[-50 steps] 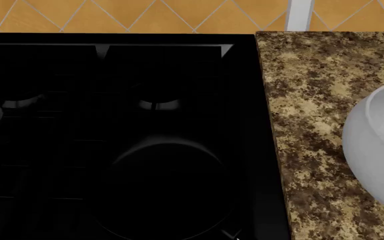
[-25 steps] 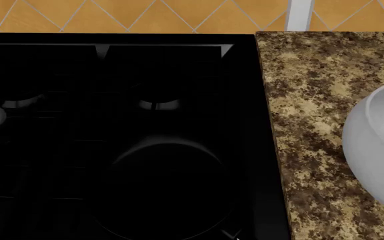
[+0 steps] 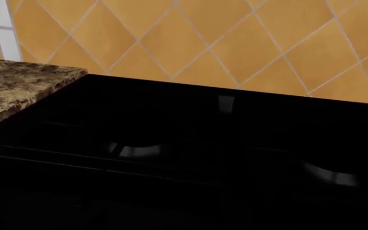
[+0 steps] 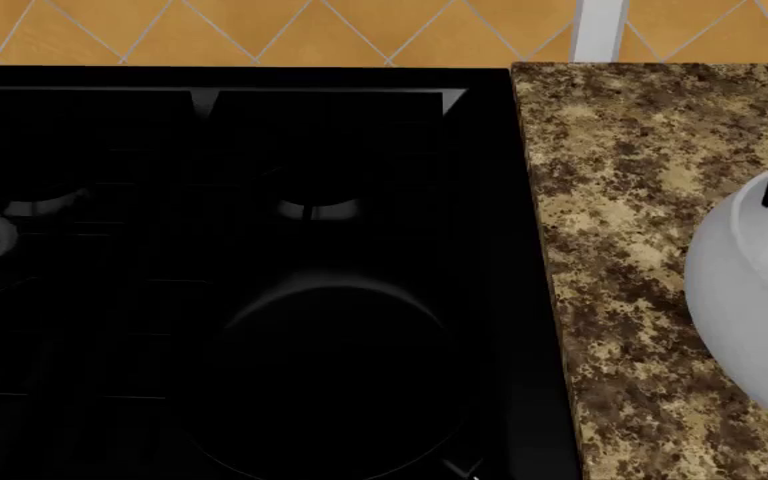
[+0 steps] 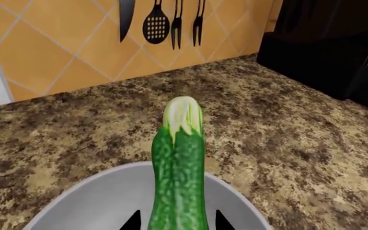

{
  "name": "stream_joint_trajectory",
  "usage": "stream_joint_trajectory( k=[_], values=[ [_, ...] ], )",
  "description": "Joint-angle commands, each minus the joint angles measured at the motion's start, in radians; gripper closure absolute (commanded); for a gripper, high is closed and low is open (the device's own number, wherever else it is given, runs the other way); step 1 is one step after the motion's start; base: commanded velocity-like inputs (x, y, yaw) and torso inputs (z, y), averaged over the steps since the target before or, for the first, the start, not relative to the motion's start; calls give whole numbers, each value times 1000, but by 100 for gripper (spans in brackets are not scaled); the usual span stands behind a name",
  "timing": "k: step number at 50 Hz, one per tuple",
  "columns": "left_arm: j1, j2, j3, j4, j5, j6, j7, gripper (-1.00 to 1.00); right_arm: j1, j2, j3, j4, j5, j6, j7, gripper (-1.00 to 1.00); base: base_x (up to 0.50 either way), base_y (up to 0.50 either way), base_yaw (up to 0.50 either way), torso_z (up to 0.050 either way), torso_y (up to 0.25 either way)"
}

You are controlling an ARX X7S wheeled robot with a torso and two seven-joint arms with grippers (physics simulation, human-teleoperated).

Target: Pick the zucchini from the pan and place it in the bowl.

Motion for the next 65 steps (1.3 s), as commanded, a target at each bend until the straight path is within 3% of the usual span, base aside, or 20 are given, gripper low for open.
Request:
stream_joint_trajectory(
  k=[1, 8, 9, 38, 65],
  values=[
    [1, 2, 4, -14, 0, 10, 2, -100, -7, -2, 2, 2, -18, 7, -15, 100, 0, 0, 0, 0, 0],
    [6, 2, 6, -22, 1, 20, 5, -100, -13, 2, 11, -4, -9, -1, -16, 100, 0, 0, 0, 0, 0],
    [4, 2, 5, -19, -1, 17, 4, -100, -12, 1, 12, -5, -8, 0, -14, -100, 0, 0, 0, 0, 0],
    [15, -3, 6, -14, -12, 21, -1, -100, 14, 24, 40, -70, 23, 12, 6, -100, 0, 0, 0, 0, 0],
    [22, -4, 6, 0, -30, 27, 0, -100, 217, 56, 118, -335, 159, 124, 122, -100, 0, 0, 0, 0, 0]
  ],
)
